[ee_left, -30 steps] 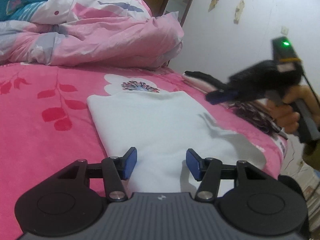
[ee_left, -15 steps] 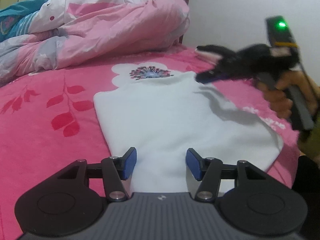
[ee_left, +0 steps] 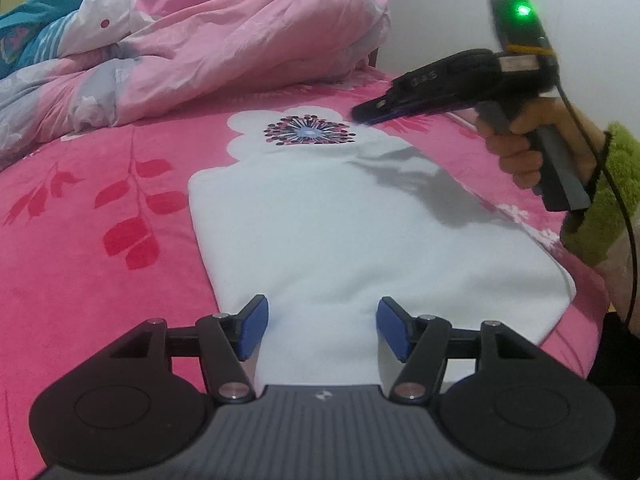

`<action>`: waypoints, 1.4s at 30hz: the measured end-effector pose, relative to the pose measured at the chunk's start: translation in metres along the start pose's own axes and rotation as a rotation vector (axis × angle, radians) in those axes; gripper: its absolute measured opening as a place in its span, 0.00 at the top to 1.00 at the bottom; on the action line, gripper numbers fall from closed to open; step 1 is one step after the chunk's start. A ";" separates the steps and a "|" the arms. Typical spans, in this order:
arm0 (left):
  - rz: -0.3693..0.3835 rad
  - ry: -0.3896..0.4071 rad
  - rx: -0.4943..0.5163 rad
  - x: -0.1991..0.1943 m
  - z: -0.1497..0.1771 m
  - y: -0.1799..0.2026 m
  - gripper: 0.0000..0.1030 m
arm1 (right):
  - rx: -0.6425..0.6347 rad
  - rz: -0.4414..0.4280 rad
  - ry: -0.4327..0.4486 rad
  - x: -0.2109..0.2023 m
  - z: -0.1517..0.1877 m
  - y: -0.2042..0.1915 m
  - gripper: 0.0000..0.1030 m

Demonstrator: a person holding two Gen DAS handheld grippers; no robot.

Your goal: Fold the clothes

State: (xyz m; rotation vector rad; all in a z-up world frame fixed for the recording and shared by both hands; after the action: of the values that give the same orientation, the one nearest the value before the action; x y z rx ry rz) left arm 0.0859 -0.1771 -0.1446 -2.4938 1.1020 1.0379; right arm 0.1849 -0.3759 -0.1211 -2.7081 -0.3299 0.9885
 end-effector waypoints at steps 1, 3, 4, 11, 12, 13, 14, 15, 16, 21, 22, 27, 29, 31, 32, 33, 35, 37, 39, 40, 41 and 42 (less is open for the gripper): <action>0.000 0.001 0.002 0.000 0.000 0.000 0.40 | -0.015 -0.011 -0.045 0.011 0.003 -0.002 0.82; 0.001 0.002 0.004 0.000 0.000 0.000 0.40 | -0.014 0.025 -0.129 0.039 0.010 0.012 0.81; 0.002 0.002 0.004 0.000 0.000 0.000 0.40 | 0.026 0.025 -0.126 0.046 0.007 0.023 0.85; 0.031 0.019 -0.004 -0.001 0.001 -0.003 0.40 | 0.164 -0.018 -0.051 0.024 -0.010 0.032 0.80; 0.034 0.021 -0.003 -0.001 0.001 -0.003 0.40 | 0.163 -0.058 -0.051 0.019 -0.010 0.023 0.80; 0.037 0.024 -0.006 -0.001 0.001 -0.003 0.40 | 0.161 -0.094 -0.066 0.020 -0.009 0.015 0.80; 0.038 0.026 -0.008 -0.001 0.002 -0.003 0.40 | 0.162 -0.103 -0.089 0.027 -0.006 0.012 0.80; 0.038 0.027 -0.009 -0.001 0.002 -0.003 0.40 | 0.166 -0.104 -0.115 0.035 -0.002 0.012 0.80; 0.037 0.029 -0.009 -0.001 0.002 -0.003 0.40 | 0.175 -0.071 -0.141 0.046 0.001 0.018 0.82; 0.045 0.035 -0.005 -0.001 0.002 -0.003 0.39 | 0.343 0.105 -0.044 0.029 -0.008 0.072 0.84; 0.050 0.037 -0.005 -0.001 0.002 -0.003 0.39 | 0.341 0.105 -0.018 0.014 -0.007 0.071 0.84; 0.066 0.048 0.002 -0.001 0.003 -0.003 0.37 | 0.355 -0.083 -0.013 -0.039 0.033 0.026 0.79; 0.063 0.050 0.014 -0.001 0.003 -0.003 0.37 | 0.380 -0.060 -0.054 -0.038 0.060 0.031 0.79; 0.057 0.046 0.029 0.000 0.003 -0.001 0.36 | 0.493 -0.061 -0.054 -0.032 0.080 0.055 0.99; 0.053 0.042 0.037 0.000 0.002 -0.001 0.36 | 0.597 -0.077 -0.025 -0.035 0.083 0.068 1.00; 0.048 0.036 0.046 0.000 0.002 0.000 0.36 | 0.676 -0.073 0.019 -0.044 0.084 0.077 0.98; 0.040 0.022 0.064 0.000 0.002 0.001 0.34 | 0.653 0.000 0.063 -0.065 0.086 0.071 0.89; 0.030 0.015 0.071 0.000 0.002 0.002 0.33 | 0.606 0.081 0.100 -0.087 0.089 0.061 0.85; 0.020 0.009 0.075 0.001 0.002 0.003 0.33 | 0.574 0.005 0.115 -0.102 0.096 0.031 0.85; 0.015 0.005 0.076 0.001 0.001 0.003 0.32 | 0.545 -0.029 0.119 -0.108 0.101 0.016 0.84; 0.011 0.000 0.076 0.002 0.001 0.004 0.31 | 0.501 -0.065 0.114 -0.111 0.109 0.001 0.84; 0.009 -0.005 0.076 0.002 0.001 0.005 0.30 | 0.462 -0.091 0.098 -0.111 0.116 -0.009 0.81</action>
State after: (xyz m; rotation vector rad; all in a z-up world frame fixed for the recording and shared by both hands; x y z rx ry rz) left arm 0.0831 -0.1815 -0.1464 -2.4280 1.1303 0.9855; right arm 0.0247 -0.3829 -0.1382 -2.2899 -0.1771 0.7879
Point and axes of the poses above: each gripper's, at about its wrist camera, not at the fingertips, and x roughly the way its jaws point, y to its right, z to its underside, the point moved 10 cm from there along x, roughly the way its jaws point, and after that the axes turned 1 degree about -y, right-handed, at the moved point
